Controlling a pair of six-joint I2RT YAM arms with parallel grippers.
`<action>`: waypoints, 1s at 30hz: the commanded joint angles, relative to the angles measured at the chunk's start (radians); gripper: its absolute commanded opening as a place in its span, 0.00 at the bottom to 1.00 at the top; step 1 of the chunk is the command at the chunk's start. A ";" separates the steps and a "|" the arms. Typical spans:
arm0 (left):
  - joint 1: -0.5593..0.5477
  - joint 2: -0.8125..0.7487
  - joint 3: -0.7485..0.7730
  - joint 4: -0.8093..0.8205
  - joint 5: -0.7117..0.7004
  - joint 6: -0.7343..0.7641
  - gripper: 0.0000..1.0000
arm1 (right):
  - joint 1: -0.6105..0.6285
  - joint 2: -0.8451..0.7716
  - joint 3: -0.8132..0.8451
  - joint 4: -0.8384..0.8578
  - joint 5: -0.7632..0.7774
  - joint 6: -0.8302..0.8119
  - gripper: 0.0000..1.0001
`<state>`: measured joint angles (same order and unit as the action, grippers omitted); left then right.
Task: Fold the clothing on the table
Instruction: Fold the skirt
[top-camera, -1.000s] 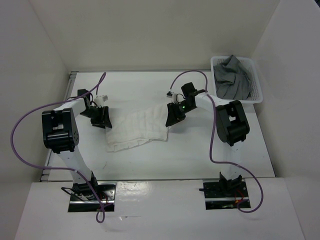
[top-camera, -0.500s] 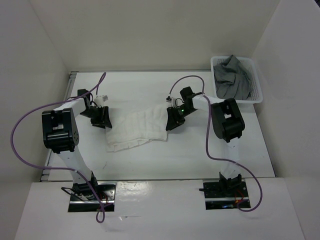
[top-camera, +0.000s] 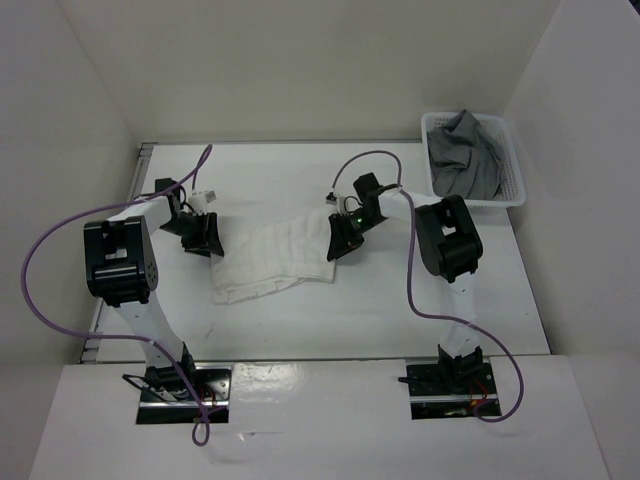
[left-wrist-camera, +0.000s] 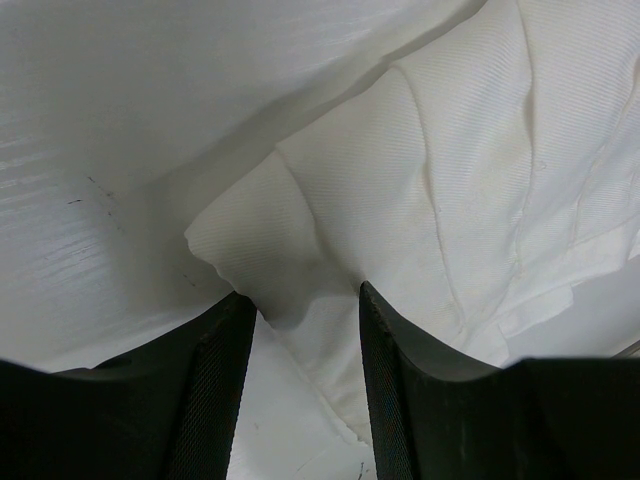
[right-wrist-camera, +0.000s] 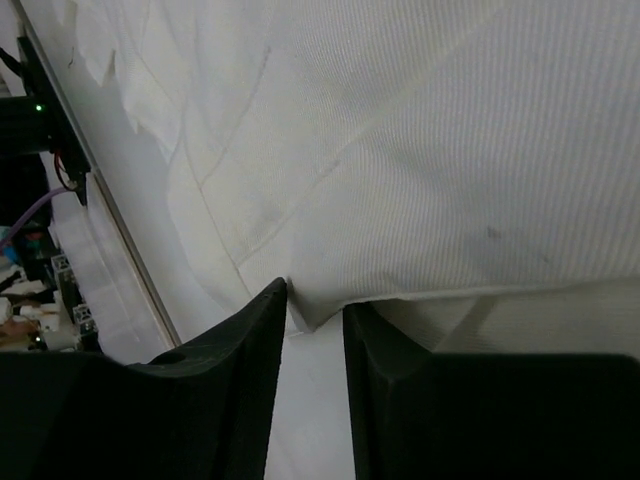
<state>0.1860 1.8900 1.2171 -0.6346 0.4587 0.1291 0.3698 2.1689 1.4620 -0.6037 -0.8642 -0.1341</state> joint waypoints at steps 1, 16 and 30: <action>0.003 0.041 -0.016 -0.007 -0.046 0.035 0.54 | 0.027 0.022 0.046 0.033 -0.013 -0.018 0.32; 0.003 0.032 -0.007 -0.016 -0.037 0.044 0.54 | 0.027 -0.080 0.285 -0.113 0.140 -0.027 0.02; 0.003 0.004 -0.007 -0.034 -0.037 0.063 0.54 | 0.027 -0.051 0.440 -0.154 0.298 -0.047 0.05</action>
<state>0.1860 1.8896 1.2182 -0.6407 0.4599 0.1493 0.3904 2.1296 1.8374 -0.7429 -0.6136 -0.1596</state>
